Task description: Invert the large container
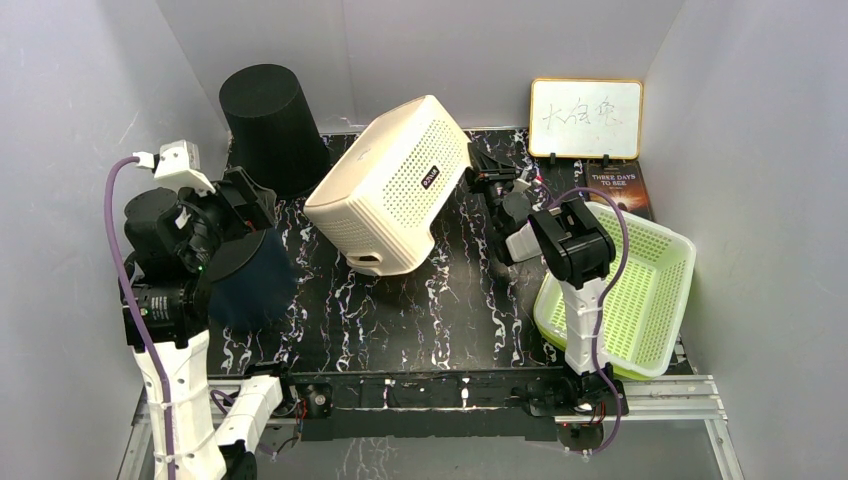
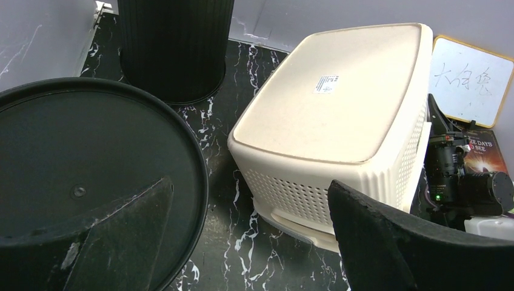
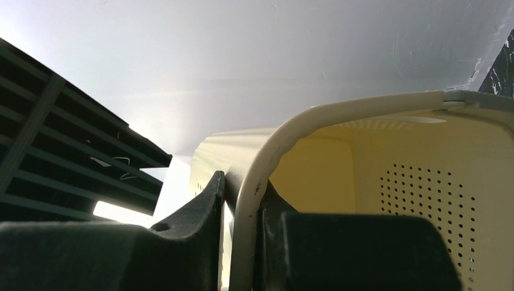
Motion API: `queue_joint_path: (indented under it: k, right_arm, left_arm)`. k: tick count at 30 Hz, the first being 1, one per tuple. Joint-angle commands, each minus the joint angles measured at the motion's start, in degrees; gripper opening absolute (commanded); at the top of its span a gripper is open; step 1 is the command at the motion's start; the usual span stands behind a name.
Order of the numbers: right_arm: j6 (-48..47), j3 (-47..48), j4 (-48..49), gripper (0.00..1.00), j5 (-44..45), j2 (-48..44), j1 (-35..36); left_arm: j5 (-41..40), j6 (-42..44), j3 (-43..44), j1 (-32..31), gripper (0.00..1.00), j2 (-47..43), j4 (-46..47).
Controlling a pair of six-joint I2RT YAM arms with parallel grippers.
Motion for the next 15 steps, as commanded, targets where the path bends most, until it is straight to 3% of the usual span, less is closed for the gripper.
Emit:
queue_joint_path:
  k: [1,4,8,10,15]
  right_arm:
    - [-13.61,-2.0,-3.71,0.0,-9.08,3.91,-0.28]
    - [-14.44,-0.48,-5.07,0.13,-10.15,5.48,-0.65]
    - [-15.18,1.88,-7.68,0.19,-11.11,6.59,-0.93]
    - [-15.86,2.99,-11.3,0.3,-11.45,6.4,-1.01]
    - [-19.86,4.54,-19.15,0.36,-10.32,4.7,-1.21]
  left_arm:
    - [1.41,-0.41,-0.82,-0.18,0.98,0.05,1.75]
    - [1.38,-0.24,-0.84,-0.19,0.98,0.06,1.63]
    - [1.31,-0.06,-1.39,-0.16,0.98,0.06,1.74]
    - [1.31,-0.06,-1.6,-0.2,0.98,0.26,1.8]
    - [1.24,-0.02,-2.51,-0.2,0.98,0.07,2.24]
